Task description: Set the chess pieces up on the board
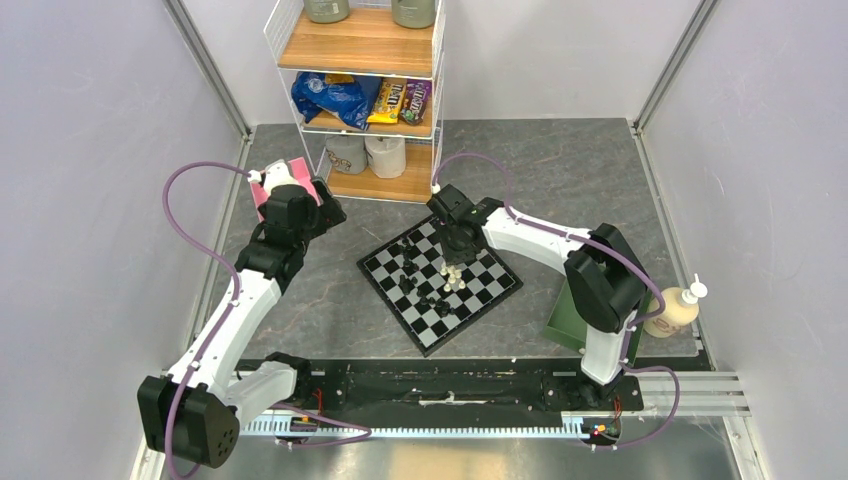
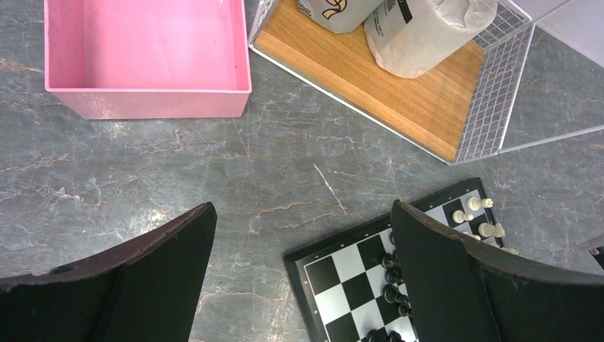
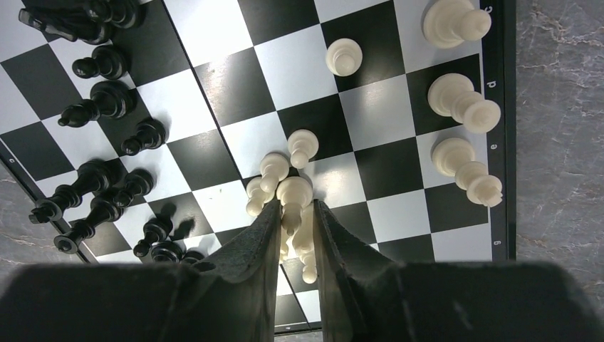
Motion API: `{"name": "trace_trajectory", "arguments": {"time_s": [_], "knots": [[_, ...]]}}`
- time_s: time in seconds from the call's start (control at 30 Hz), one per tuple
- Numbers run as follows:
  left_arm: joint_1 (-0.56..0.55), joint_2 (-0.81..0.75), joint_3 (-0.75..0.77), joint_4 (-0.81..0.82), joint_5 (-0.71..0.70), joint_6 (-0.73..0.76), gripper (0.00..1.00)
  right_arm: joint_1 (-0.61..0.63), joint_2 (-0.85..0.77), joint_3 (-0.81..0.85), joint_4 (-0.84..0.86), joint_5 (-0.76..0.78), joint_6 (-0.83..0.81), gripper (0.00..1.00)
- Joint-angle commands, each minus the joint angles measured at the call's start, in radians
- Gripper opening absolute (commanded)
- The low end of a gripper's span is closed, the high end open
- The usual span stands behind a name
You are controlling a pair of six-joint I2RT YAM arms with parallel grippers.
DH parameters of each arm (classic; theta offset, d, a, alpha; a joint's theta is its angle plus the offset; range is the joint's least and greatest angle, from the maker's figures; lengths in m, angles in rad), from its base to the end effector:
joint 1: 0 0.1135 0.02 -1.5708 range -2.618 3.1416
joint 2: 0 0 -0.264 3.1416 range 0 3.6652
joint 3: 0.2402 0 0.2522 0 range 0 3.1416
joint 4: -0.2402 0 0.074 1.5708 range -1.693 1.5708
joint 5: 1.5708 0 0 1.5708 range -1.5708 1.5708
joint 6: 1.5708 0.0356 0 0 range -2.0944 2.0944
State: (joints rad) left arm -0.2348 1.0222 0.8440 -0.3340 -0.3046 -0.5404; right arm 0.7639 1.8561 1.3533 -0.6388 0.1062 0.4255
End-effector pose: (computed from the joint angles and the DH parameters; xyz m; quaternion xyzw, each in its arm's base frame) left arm 0.2244 -0.0427 0.3015 -0.2056 0.8316 -0.0674 0.5116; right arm 0.2795 0.2625 0.2019 -0.1532 0.9637 0.0762 0.2052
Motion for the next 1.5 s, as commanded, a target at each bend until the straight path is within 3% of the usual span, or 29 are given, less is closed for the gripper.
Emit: {"name": "trace_trajectory", "arguments": {"time_s": [0.0, 0.2, 0.57, 0.87, 1.07, 1.47], "knots": [[0.008, 0.0, -0.005, 0.038, 0.007, 0.023, 1.0, 0.007, 0.005, 0.029, 0.016, -0.006, -0.005, 0.29], [0.008, 0.001, -0.005, 0.039, 0.011, 0.021, 1.0, 0.006, -0.005, 0.03, 0.016, 0.005, -0.006, 0.13], [0.009, -0.008, 0.001, 0.035, 0.013, 0.023, 1.0, -0.012, -0.22, -0.004, 0.004, 0.201, -0.032, 0.11], [0.011, 0.001, 0.005, 0.044, 0.022, 0.021, 1.0, -0.104, -0.37, -0.16, -0.012, 0.155, 0.001, 0.12], [0.011, 0.004, 0.007, 0.049, 0.033, 0.018, 1.0, -0.159, -0.324, -0.222, 0.02, 0.076, 0.028, 0.12], [0.011, -0.016, 0.001, 0.036, 0.018, 0.02, 1.0, -0.173, -0.181, -0.191, 0.076, 0.055, 0.022, 0.12]]}}
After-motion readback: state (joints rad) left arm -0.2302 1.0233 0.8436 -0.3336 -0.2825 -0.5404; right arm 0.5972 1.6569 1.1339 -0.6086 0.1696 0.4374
